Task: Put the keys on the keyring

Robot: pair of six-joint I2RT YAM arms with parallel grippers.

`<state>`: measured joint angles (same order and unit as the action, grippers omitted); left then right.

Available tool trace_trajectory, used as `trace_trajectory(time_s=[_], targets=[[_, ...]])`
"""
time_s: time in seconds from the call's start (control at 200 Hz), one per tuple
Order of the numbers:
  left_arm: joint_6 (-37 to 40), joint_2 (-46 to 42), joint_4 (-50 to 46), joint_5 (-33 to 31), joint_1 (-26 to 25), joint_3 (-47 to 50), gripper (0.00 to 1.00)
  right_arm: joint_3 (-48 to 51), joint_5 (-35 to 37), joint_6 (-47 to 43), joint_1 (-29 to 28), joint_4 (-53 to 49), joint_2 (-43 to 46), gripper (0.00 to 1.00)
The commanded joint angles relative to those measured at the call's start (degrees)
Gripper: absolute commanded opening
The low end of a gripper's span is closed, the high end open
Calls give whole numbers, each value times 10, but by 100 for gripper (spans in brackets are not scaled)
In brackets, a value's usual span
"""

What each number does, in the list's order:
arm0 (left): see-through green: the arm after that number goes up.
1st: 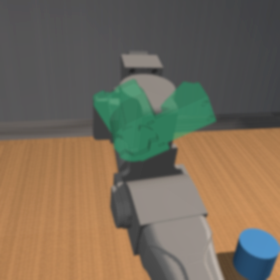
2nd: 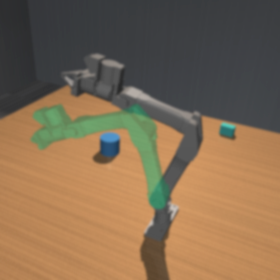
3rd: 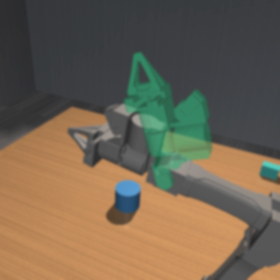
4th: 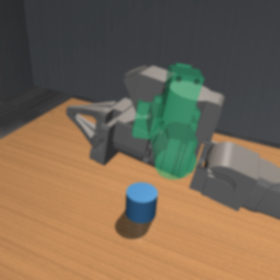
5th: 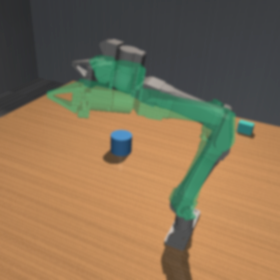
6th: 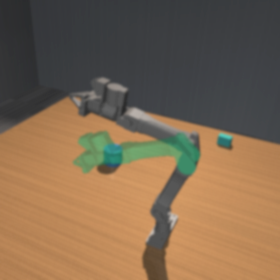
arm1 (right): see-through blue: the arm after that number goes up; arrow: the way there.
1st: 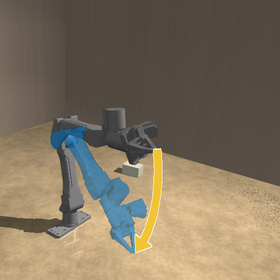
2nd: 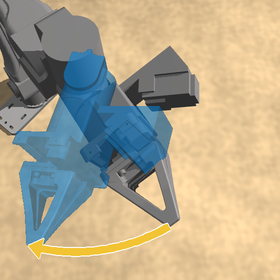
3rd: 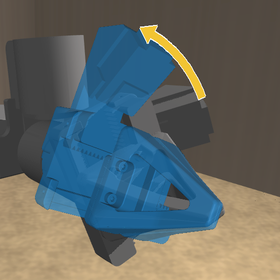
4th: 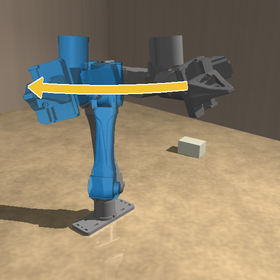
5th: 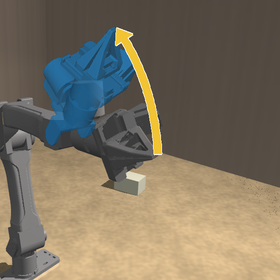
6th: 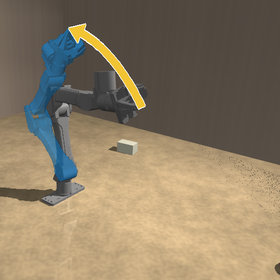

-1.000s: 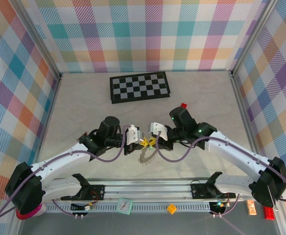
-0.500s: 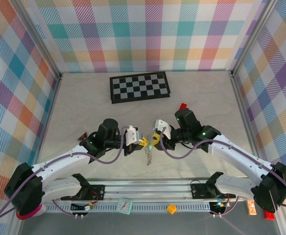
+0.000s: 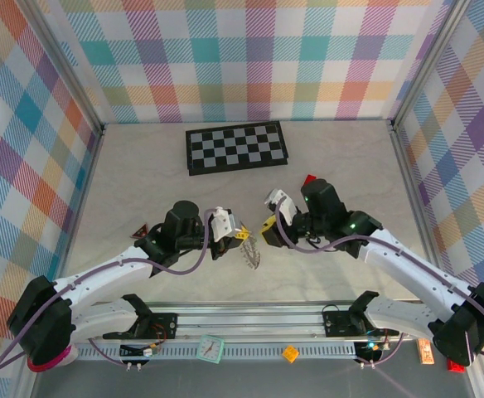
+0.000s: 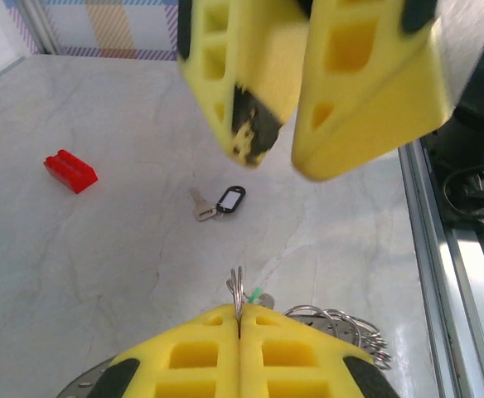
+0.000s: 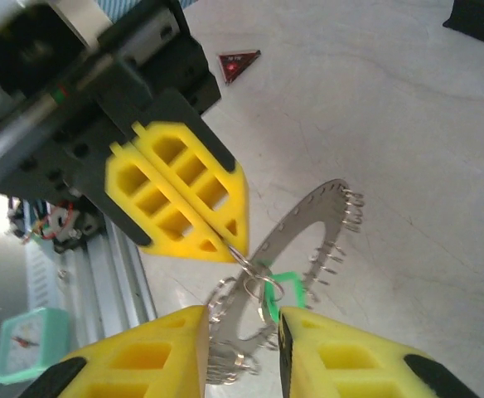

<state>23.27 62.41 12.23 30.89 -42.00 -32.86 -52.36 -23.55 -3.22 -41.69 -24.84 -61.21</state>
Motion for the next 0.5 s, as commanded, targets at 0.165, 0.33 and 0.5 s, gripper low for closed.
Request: trace_trajectory(time_s=[0.165, 0.33, 0.5], targets=[[-30, 4, 44, 5, -9, 5, 0, -79, 46, 67, -25, -107, -54, 31], [-30, -2, 77, 21, -11, 20, 0, -47, 44, 39, -23, -51, -46, 34], [-30, -1, 127, 55, -11, 38, 0, 65, 10, -71, -13, 99, 18, 34]])
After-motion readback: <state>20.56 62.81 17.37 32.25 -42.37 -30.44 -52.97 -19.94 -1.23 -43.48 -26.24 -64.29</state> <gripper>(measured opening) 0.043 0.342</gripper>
